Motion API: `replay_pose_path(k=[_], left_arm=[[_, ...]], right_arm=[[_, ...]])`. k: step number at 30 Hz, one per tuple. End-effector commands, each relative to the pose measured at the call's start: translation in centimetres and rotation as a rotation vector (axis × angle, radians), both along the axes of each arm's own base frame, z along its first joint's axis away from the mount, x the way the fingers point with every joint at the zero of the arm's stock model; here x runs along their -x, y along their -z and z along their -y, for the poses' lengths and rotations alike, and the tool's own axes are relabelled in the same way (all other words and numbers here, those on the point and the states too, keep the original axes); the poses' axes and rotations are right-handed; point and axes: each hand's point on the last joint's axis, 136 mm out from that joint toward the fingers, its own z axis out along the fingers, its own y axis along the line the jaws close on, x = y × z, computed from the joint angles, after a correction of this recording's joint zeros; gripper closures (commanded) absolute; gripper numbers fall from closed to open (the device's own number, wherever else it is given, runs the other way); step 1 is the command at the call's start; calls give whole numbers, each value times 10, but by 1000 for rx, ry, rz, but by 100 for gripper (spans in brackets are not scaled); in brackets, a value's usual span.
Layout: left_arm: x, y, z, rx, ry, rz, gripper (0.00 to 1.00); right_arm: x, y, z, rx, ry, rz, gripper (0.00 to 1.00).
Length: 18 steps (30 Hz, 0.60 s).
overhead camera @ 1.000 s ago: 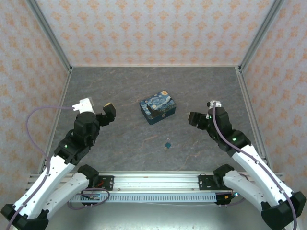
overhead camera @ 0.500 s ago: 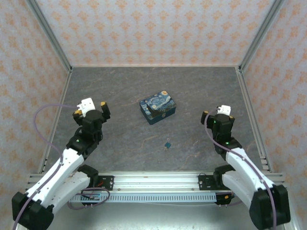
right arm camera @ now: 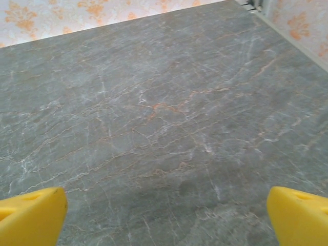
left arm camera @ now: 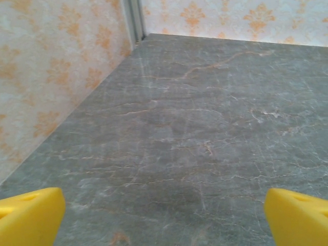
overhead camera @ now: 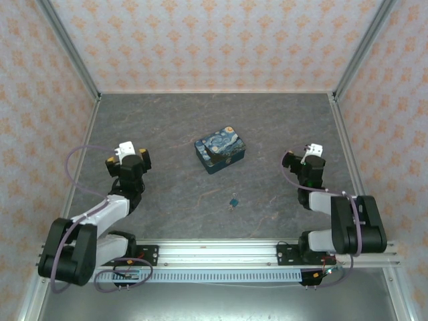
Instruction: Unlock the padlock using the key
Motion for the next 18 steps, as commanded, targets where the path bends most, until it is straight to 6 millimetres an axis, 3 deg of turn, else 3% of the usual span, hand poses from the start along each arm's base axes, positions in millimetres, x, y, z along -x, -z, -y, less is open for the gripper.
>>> replay_pose_path(k=[1, 6, 10, 18], left_arm=[[-20, -14, 16, -11, 112, 102, 0], [-34, 8, 29, -18, 193, 66, 0], [-47, 27, 32, -27, 213, 3, 0], [-57, 30, 23, 47, 209, -32, 0]], right_arm=[[-17, -12, -12, -2, -83, 94, 1], [-32, -2, -23, -9, -154, 20, 1], [-34, -2, -8, -33, -84, 9, 1], [-33, -1, -9, -15, -74, 2, 1]])
